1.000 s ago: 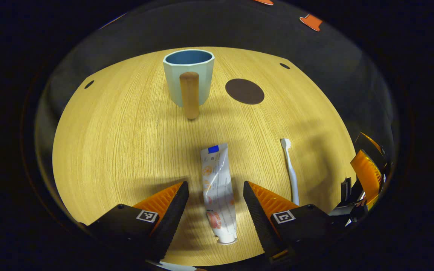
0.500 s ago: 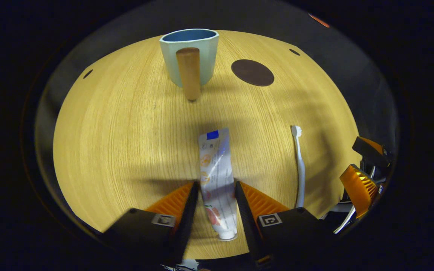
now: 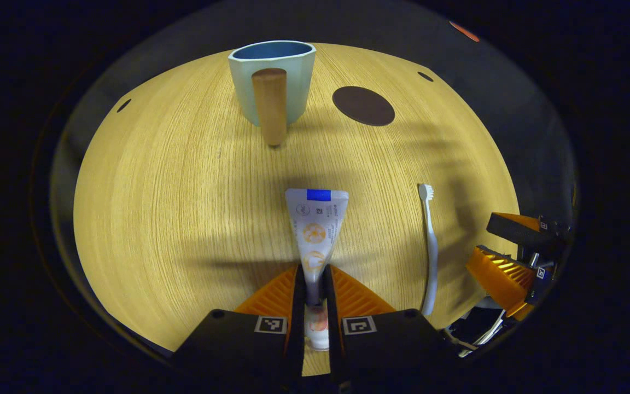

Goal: Put the toothbrush and toothpaste on the desktop into the cup, then pick up the cup and place it on the coaster on the desktop.

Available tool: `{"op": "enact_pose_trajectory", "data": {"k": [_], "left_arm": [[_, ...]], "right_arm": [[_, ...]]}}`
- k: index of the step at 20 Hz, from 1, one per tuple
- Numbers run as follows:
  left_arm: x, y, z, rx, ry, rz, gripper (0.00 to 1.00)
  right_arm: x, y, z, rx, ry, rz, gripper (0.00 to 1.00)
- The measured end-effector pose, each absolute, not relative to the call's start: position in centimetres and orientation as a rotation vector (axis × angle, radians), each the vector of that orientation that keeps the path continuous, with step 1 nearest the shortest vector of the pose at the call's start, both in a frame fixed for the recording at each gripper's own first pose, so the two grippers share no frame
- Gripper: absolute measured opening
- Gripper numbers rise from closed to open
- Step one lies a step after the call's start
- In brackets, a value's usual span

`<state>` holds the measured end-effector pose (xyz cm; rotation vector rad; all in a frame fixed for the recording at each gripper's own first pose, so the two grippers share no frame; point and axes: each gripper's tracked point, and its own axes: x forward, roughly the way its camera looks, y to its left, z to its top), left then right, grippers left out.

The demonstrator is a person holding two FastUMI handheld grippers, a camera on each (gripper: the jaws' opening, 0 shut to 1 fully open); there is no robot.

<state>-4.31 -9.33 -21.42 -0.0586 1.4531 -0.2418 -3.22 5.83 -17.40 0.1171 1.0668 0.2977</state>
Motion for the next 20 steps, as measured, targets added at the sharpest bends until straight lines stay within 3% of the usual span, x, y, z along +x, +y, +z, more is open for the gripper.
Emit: {"op": "enact_pose_trajectory", "data": {"k": [4,5,11,13,15,20], "left_arm": [[-4.4,-9.2,-20.7,-0.074,1.423,-0.266,0.23],[-4.1,-9.3,-21.0,-0.073,1.412,-0.270,0.18],[-4.5,-10.0,-21.1,-0.121,1.390,-0.329,0.18],[-4.4,-9.8,-20.8,-0.123,1.375,-0.328,0.18],[-4.1,-9.5,-20.5,-0.122,1.356,-0.311,0.18],[-3.5,-9.5,-18.8,-0.101,1.294,-0.266,0.18]], "right_arm": [[-3.6,6.6,-17.8,0.130,1.125,0.297,0.83],[-3.7,6.7,-18.1,0.136,1.142,0.295,0.81],[-4.0,8.8,-19.2,0.160,1.218,0.306,0.66],[-3.8,9.4,-19.8,0.155,1.230,0.309,0.66],[-4.3,9.2,-20.3,0.140,1.245,0.310,0.53],[-4.4,9.0,-21.1,0.100,1.272,0.290,0.35]]}}
